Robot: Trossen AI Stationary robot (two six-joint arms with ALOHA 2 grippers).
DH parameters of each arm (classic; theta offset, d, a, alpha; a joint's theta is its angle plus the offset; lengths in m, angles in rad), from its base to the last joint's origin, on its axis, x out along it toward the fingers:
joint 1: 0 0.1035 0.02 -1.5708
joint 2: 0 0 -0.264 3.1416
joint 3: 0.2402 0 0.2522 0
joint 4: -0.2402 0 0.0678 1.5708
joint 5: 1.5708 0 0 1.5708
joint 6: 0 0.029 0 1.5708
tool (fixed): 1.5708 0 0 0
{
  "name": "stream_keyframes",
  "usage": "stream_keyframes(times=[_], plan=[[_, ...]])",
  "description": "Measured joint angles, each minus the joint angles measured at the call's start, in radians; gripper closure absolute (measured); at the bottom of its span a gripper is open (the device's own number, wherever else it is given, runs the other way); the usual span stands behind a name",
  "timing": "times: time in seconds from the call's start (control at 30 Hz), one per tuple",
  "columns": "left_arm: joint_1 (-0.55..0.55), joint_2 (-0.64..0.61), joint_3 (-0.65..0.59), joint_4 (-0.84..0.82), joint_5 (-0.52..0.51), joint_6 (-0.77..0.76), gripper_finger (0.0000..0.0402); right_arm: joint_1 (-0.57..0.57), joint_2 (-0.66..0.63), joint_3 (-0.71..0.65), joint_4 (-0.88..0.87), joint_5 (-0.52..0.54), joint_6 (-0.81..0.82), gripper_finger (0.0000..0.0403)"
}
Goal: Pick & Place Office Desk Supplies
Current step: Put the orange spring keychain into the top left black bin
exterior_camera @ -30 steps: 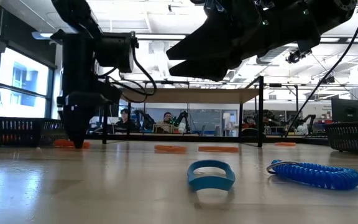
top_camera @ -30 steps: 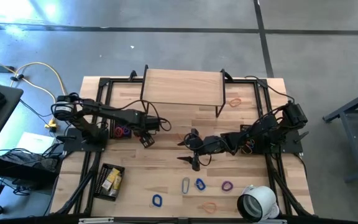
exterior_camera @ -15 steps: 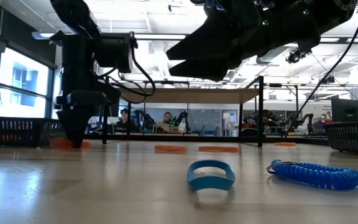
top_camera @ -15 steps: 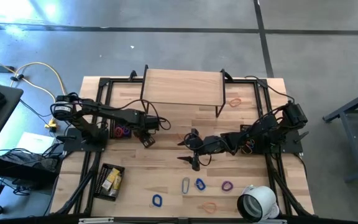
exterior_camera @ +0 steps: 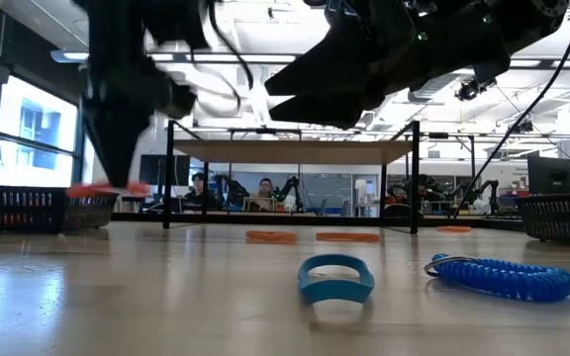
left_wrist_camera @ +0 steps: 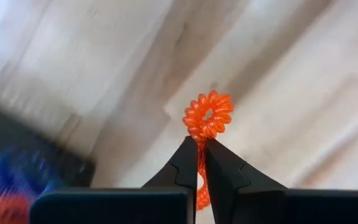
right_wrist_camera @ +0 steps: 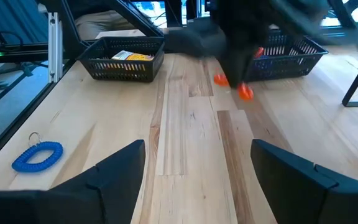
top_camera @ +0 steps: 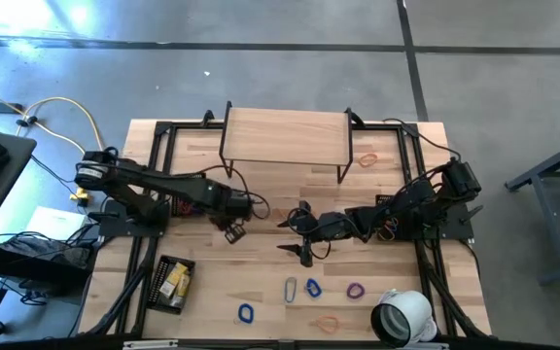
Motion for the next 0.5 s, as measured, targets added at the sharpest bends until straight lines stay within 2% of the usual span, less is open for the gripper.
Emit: stream_keyframes(times=[0.13, 0.27, 0.37, 0.5], plan=[[-0.066, -0.053, 0.098, -0.17, -0.023, -0.059, 0.0394, 0.0, 0.0, 0.0, 0.0, 0.0, 0.0, 0.0121], [-0.096, -0.142, 0.133, -0.297, -0.027, -0.073, 0.0394, 0.0, 0.0, 0.0, 0.0, 0.0, 0.003, 0.0121], [-0.073, -0.225, 0.133, -0.377, -0.052, -0.117, 0.0394, 0.0, 0.0, 0.0, 0.0, 0.0, 0.003, 0.0121], [0.011, -0.328, 0.119, -0.456, -0.114, -0.212, 0.0394, 0.0, 0.0, 0.0, 0.0, 0.0, 0.003, 0.0121]])
